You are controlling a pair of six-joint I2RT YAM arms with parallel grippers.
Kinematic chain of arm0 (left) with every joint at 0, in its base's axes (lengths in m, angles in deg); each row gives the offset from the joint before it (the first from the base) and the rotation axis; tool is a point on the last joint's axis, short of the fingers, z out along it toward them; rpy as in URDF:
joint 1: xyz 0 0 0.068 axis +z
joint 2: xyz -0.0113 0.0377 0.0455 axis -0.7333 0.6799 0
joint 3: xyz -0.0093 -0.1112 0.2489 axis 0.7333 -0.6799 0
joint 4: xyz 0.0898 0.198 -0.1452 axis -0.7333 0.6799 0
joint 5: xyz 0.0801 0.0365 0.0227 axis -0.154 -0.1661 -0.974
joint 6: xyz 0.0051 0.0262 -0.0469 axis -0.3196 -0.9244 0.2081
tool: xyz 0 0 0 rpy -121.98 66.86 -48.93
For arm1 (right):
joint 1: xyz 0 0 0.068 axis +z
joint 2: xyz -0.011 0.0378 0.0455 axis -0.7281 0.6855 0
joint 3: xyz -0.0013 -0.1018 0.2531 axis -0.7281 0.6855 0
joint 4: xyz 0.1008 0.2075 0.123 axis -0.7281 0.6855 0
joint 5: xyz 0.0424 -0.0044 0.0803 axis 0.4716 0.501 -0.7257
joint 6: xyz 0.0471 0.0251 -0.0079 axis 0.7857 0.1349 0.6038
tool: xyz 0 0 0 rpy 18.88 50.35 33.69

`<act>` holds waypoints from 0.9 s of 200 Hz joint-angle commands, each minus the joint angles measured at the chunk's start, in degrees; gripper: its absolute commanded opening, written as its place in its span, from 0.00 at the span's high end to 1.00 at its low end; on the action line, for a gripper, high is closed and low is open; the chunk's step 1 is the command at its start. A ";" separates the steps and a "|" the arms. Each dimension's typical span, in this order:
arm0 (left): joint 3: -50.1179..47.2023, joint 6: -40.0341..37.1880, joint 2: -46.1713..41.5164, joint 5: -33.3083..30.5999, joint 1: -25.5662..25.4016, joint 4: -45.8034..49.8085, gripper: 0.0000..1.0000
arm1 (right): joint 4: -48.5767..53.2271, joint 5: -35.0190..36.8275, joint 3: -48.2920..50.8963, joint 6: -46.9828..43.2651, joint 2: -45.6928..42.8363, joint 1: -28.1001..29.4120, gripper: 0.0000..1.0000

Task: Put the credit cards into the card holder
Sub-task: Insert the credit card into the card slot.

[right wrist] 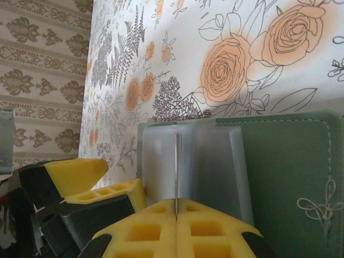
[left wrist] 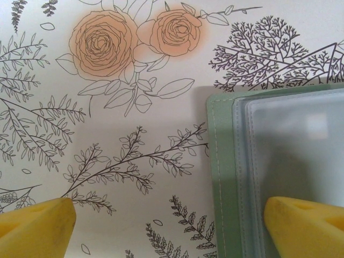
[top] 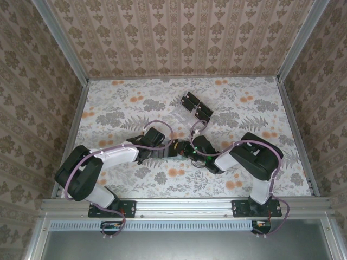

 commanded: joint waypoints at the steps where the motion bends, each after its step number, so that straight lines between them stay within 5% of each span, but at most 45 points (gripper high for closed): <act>1: -1.88 0.02 0.26 -0.12 0.28 3.30 0.00 | -4.86 0.23 0.78 1.19 1.71 0.39 1.00; 180: -2.26 -0.40 0.39 0.00 0.44 3.25 0.00 | -11.39 -3.81 0.81 3.44 7.67 0.27 1.00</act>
